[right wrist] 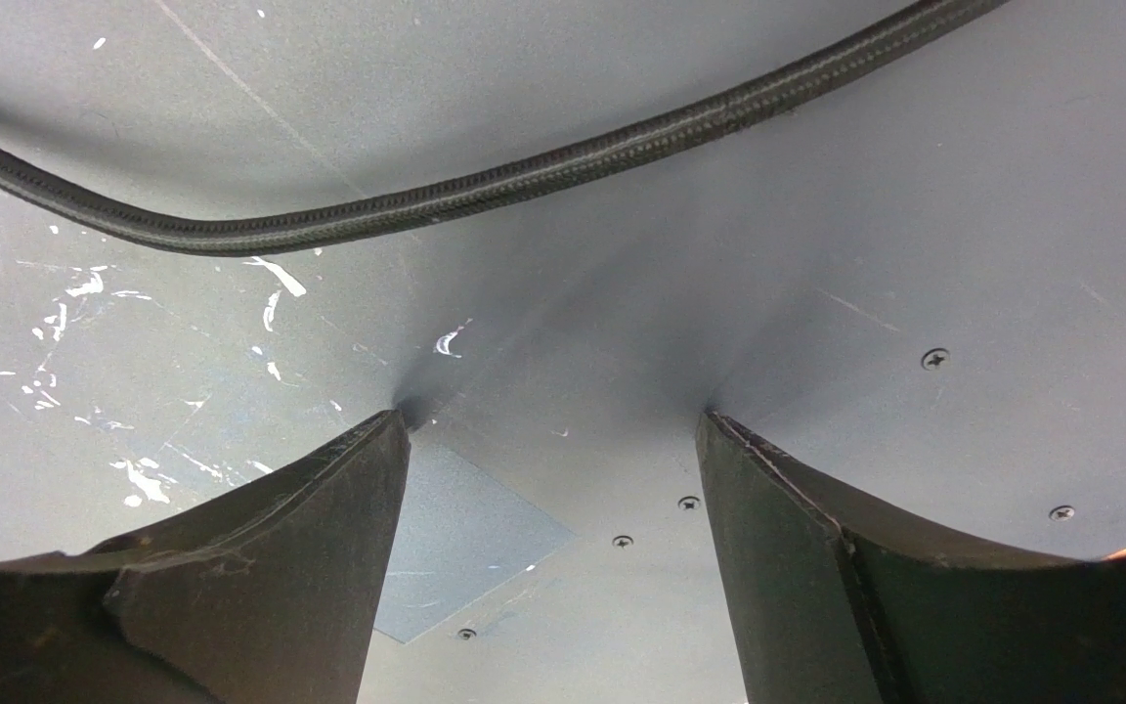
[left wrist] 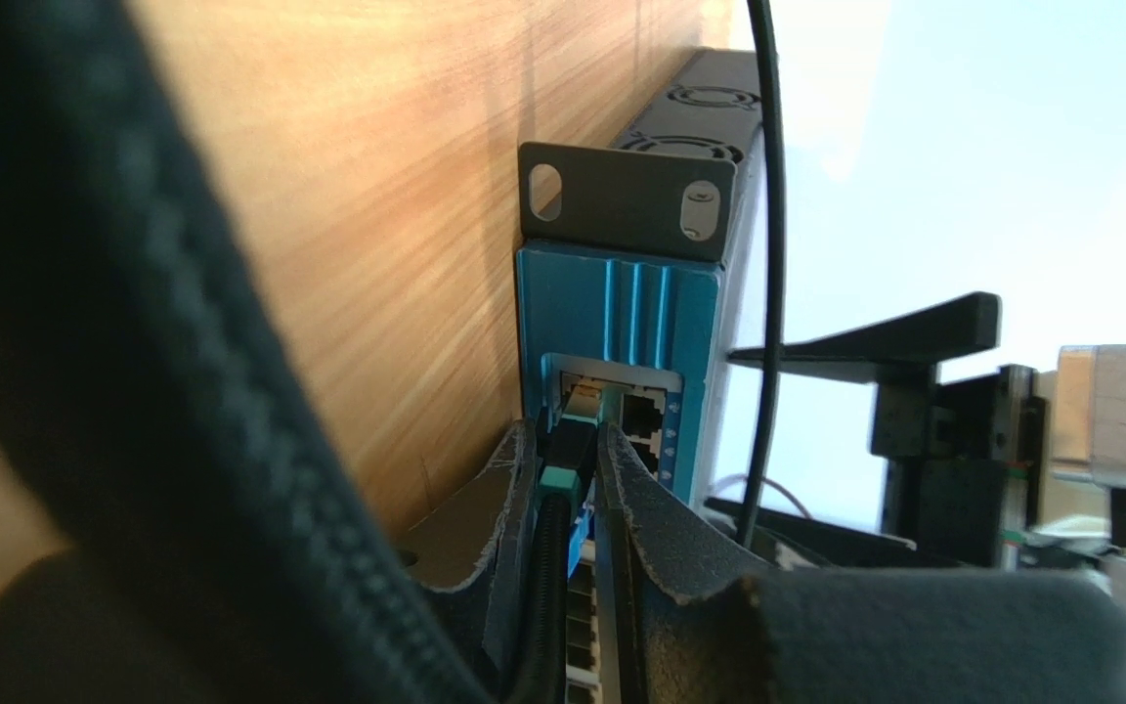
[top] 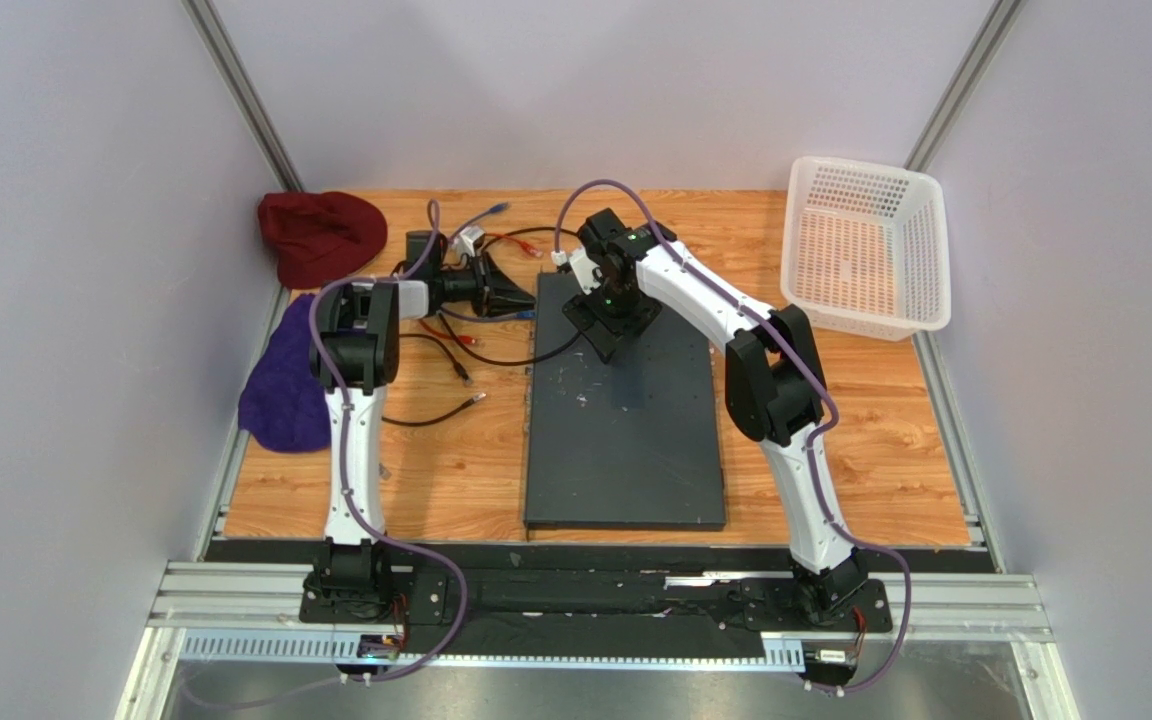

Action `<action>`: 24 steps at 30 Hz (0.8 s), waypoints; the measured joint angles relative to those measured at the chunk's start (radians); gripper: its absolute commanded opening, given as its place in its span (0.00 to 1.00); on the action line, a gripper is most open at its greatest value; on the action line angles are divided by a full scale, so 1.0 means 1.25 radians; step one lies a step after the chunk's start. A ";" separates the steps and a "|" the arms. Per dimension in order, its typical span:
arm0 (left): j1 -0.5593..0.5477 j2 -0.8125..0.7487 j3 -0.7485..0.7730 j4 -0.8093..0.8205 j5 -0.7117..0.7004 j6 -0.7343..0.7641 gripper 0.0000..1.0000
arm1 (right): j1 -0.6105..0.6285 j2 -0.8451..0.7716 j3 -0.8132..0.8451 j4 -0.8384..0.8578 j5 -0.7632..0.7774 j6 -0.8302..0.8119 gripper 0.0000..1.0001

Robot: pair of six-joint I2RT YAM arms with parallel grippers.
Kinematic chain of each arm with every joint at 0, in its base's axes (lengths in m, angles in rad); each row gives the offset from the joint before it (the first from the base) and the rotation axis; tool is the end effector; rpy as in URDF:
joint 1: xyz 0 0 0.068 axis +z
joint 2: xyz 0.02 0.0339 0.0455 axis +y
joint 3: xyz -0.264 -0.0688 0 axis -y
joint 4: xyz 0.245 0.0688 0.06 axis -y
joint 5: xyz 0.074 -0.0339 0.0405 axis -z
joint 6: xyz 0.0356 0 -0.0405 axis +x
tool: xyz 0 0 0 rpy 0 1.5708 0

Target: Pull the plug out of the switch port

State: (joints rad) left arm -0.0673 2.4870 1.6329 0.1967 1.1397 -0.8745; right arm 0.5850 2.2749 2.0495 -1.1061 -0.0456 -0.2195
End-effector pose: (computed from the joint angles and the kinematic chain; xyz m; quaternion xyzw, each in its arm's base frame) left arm 0.5026 -0.0663 0.0746 -0.0780 0.7884 -0.6000 0.1112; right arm 0.3902 0.2604 0.2120 -0.3911 0.9123 0.0439 0.1132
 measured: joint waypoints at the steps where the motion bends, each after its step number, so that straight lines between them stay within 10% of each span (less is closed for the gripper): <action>1: 0.002 0.011 0.015 -0.003 0.013 -0.010 0.00 | 0.000 0.000 0.000 0.000 0.000 0.000 0.77; 5: 0.003 0.040 0.032 0.070 0.054 -0.061 0.00 | 0.000 0.000 0.000 -0.001 0.001 0.000 0.77; 14: 0.007 0.055 -0.174 0.740 -0.067 -0.416 0.00 | 0.000 -0.002 0.001 -0.001 0.005 -0.003 0.77; 19: 0.011 0.070 -0.143 0.712 -0.043 -0.468 0.02 | 0.000 -0.003 0.001 -0.001 0.003 -0.003 0.77; 24: 0.009 0.052 -0.136 0.606 -0.041 -0.410 0.37 | 0.001 -0.003 0.001 -0.001 0.004 -0.002 0.78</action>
State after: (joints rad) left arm -0.0555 2.5519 1.4624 0.9543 1.0882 -1.3876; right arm 0.5858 2.2711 2.0506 -1.1069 -0.0406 -0.2226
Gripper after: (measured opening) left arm 0.219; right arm 0.775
